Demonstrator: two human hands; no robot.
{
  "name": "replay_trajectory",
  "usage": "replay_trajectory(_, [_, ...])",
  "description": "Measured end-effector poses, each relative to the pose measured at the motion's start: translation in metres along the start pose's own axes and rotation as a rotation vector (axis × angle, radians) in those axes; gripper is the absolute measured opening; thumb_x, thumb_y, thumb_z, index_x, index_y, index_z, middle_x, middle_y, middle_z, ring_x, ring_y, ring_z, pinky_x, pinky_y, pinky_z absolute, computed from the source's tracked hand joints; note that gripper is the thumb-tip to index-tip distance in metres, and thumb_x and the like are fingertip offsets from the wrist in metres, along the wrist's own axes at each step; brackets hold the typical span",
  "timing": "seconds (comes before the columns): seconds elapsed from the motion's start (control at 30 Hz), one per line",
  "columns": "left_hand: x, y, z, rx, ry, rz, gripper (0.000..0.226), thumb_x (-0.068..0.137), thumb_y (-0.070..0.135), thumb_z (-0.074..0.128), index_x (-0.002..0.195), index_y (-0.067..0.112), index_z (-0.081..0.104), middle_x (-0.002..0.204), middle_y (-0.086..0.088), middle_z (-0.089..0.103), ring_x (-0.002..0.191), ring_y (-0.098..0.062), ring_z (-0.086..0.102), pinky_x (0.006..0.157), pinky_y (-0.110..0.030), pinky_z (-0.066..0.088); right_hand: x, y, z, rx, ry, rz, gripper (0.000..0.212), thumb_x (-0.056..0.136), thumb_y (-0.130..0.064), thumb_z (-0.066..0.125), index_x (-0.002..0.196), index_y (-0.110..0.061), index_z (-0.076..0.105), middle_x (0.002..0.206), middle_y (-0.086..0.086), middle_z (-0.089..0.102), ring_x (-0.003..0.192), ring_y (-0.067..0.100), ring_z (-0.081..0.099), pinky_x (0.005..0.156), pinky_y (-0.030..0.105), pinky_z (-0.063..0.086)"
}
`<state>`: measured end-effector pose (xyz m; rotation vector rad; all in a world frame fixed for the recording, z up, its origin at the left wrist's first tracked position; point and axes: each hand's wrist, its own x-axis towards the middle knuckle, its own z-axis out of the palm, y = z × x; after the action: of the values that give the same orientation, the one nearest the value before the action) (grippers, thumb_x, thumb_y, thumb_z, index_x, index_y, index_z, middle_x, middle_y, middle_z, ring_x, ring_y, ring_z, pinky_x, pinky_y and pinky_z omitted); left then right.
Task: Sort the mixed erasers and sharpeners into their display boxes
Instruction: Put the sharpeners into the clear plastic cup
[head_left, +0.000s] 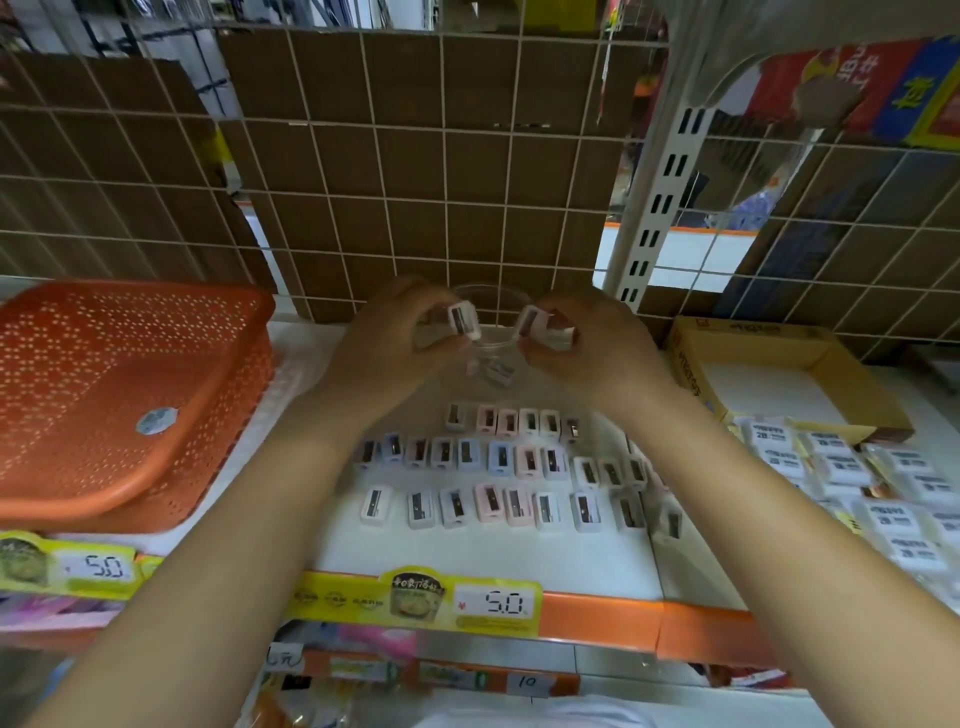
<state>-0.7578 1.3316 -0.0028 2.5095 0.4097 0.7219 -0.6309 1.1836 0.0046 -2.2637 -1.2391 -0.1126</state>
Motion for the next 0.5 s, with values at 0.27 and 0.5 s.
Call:
replay_trajectory(0.27, [0.033,-0.026,0.031,-0.019,-0.108,-0.14,0.034,0.084,0.025,0.065,0.117,0.015,0.06,0.107,-0.004,0.056,0.098,-0.019,0.055,0.08,-0.03,0.044,0.035,0.0,0.018,-0.025,-0.099,0.101,0.019,0.089,-0.03,0.056,0.097,-0.016,0.066,0.075,-0.002,0.059,0.074,0.013,0.059,0.062,0.022,0.04])
replay_trajectory(0.5, [0.011,-0.02,0.019,-0.013,-0.075,-0.094,0.036,0.085,0.021,0.062,0.12,0.013,0.057,0.111,-0.001,0.054,0.099,-0.014,0.051,0.078,-0.026,0.04,0.015,0.009,0.003,0.04,-0.114,0.155,0.03,0.086,-0.031,0.059,0.113,-0.018,0.063,0.108,0.002,0.065,0.088,0.012,0.058,0.072,0.022,0.04])
